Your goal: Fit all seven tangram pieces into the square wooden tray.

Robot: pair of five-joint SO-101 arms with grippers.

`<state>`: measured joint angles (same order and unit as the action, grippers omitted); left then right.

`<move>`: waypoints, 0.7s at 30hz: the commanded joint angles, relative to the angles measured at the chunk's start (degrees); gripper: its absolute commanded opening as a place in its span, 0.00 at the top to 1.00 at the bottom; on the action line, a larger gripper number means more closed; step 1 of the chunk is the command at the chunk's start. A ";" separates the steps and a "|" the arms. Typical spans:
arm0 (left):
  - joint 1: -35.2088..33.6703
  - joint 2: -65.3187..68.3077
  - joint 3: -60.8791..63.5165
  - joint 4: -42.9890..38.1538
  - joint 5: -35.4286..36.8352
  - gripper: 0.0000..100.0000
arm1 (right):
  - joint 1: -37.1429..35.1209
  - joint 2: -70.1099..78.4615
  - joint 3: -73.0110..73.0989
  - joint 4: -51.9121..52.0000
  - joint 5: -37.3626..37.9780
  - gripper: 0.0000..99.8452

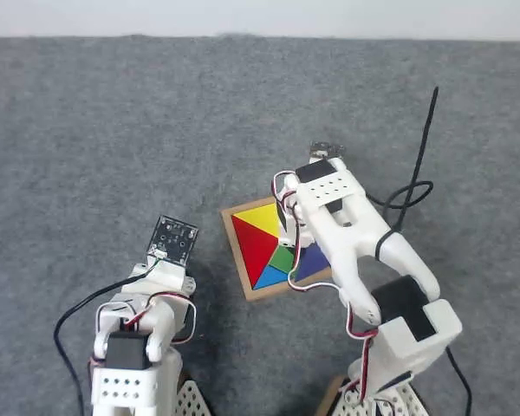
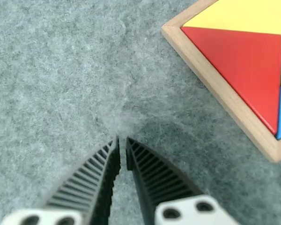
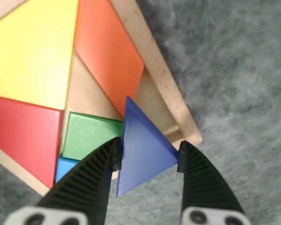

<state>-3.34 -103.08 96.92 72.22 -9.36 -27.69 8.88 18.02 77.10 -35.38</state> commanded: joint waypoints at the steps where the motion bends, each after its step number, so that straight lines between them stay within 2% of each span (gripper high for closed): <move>1: -0.35 -0.97 -0.57 0.18 -0.44 0.98 | -0.31 -0.40 -3.25 -1.27 0.35 0.84; 5: -0.35 -0.97 -0.57 0.18 -0.44 0.98 | -0.48 -0.84 -3.25 -1.27 3.96 0.69; 7: -0.35 -0.97 -0.57 0.18 -0.44 0.98 | -0.57 -0.92 -3.25 -1.27 3.96 0.66; 13: -0.26 -0.97 -0.57 0.18 -0.44 0.98 | -0.48 -1.01 -3.25 -2.77 4.04 0.66; 21: -0.26 -0.97 -0.57 0.18 -0.44 0.98 | -0.31 -12.00 -2.46 -5.32 6.24 0.76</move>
<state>-3.34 -103.08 96.92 72.22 -9.36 -27.78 4.75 18.02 73.76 -31.78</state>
